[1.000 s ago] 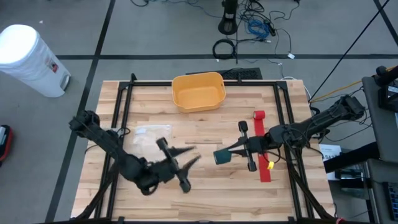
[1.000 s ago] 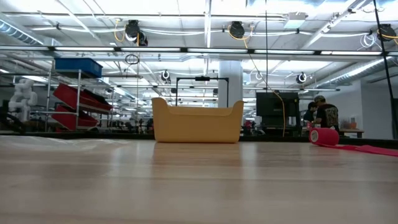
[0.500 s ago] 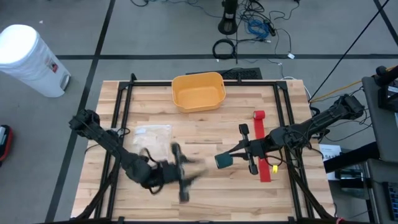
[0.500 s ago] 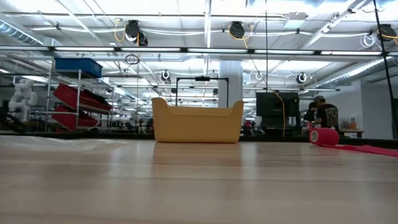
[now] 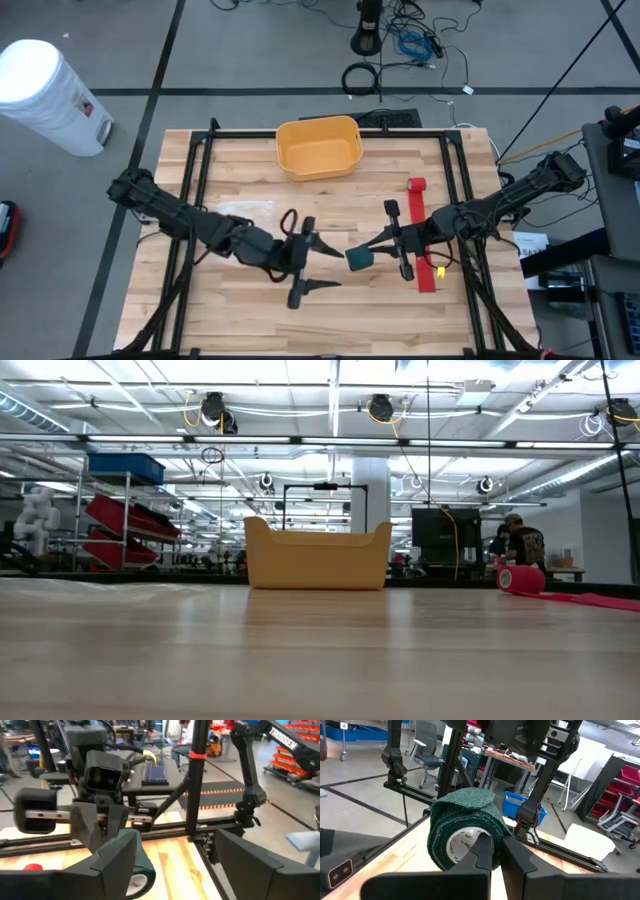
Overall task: Roll bandage
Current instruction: Roll the green bandage
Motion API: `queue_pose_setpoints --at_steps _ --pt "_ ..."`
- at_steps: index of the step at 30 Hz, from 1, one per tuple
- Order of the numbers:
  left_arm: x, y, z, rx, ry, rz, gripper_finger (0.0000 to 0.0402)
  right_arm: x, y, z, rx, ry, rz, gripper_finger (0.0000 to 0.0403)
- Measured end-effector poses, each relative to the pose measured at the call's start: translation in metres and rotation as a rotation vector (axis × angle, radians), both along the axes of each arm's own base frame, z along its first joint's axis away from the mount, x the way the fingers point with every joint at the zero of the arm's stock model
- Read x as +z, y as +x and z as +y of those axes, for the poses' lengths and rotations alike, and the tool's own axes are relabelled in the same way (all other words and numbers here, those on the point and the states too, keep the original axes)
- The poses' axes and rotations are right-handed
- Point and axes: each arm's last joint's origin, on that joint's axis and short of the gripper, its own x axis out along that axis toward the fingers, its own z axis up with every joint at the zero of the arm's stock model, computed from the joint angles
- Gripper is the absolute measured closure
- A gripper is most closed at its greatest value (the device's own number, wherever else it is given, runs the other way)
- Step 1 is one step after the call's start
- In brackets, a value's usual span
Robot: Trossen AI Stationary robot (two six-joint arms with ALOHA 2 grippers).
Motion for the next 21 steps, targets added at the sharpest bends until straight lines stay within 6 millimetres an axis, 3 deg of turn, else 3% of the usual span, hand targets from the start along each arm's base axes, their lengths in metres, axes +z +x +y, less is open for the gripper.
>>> queue_pose_setpoints --at_steps 6,12,17,21 --pt "0.003 -0.001 0.009 0.181 -0.076 0.002 0.0123 -0.002 0.0 0.0 0.0 -0.006 0.015 0.0392" --pt "-0.013 0.015 0.043 0.112 -0.218 0.169 0.0123 -0.002 0.0 0.0 0.0 -0.019 0.022 0.0392" --pt "-0.014 0.022 0.066 0.105 -0.22 0.182 0.0123 -0.003 0.0 0.0 0.0 -0.029 0.028 0.0392" --pt "-0.013 0.023 0.073 0.055 -0.182 0.167 0.0123 -0.006 0.0 0.0 -0.001 -0.041 0.051 0.0392"
